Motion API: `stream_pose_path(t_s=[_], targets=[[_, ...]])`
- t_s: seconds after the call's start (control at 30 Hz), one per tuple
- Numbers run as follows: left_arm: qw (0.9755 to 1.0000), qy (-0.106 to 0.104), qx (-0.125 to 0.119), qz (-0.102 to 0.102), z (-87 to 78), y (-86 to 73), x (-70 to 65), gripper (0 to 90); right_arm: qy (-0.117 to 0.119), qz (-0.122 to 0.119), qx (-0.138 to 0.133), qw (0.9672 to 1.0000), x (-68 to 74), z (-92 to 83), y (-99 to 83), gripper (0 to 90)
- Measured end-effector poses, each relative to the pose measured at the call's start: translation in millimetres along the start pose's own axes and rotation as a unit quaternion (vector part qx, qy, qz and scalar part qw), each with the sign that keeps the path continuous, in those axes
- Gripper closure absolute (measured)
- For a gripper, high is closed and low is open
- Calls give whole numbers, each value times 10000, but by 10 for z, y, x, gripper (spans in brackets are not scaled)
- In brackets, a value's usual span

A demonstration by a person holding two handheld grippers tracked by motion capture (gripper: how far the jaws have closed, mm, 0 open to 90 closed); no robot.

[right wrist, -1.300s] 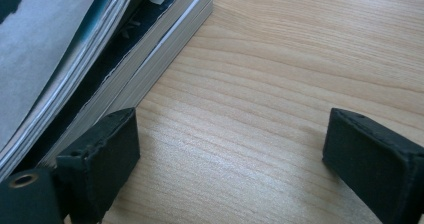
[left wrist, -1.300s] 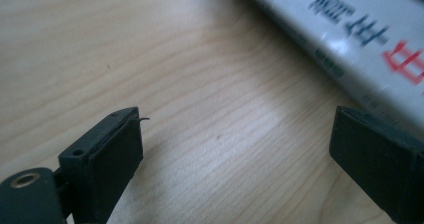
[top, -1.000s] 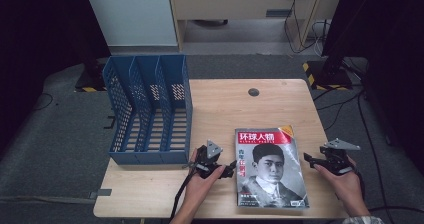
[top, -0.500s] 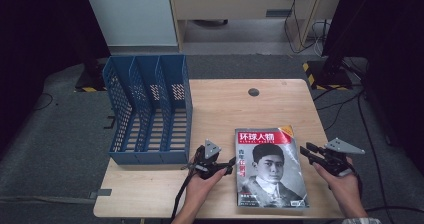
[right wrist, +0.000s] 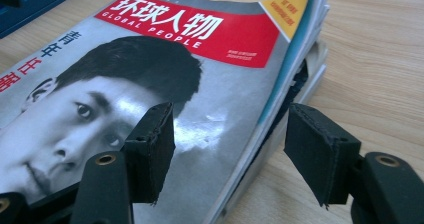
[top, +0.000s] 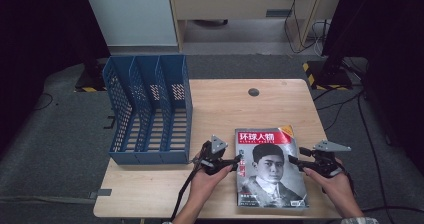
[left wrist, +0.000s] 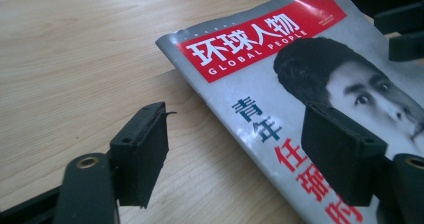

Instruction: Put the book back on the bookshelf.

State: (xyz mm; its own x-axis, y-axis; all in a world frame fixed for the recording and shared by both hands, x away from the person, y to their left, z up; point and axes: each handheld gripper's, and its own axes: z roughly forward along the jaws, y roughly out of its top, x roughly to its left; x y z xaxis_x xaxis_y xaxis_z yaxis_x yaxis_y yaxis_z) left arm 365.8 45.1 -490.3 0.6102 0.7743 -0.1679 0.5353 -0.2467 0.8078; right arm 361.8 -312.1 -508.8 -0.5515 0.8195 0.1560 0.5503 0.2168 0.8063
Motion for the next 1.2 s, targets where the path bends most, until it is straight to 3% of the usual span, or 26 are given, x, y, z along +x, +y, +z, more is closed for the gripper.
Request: stream_pose_path(t_s=[0.1, 0.27, 0.37, 0.7, 1.0, 1.07, 1.2], targets=[[9997, 52, 164, -152, 120, 46, 40, 255, 94, -29, 75, 9999, 27, 17, -6, 366], [9986, 174, 481, -129, 311, 136, 98, 252, 78, -112, 175, 9998, 49, 39, -14, 346], [9977, 145, 618, -240, 400, 161, 129, 246, 102, -107, 172, 9997, 40, 37, -19, 352], [9954, -184, 795, -506, 541, 192, 184, 200, 107, -122, 145, 9998, 35, 40, -30, 353], [9904, -649, 1054, -618, 633, 231, 122, 213, 102, -115, 114, 9998, 36, 41, -40, 353], [9905, -628, 1102, -537, 634, 246, 85, 211, 107, -108, 110, 9998, 34, 41, -42, 353], [9907, -616, 976, -727, 572, 284, 72, 234, 112, -98, 123, 9998, 36, 38, -44, 354]])
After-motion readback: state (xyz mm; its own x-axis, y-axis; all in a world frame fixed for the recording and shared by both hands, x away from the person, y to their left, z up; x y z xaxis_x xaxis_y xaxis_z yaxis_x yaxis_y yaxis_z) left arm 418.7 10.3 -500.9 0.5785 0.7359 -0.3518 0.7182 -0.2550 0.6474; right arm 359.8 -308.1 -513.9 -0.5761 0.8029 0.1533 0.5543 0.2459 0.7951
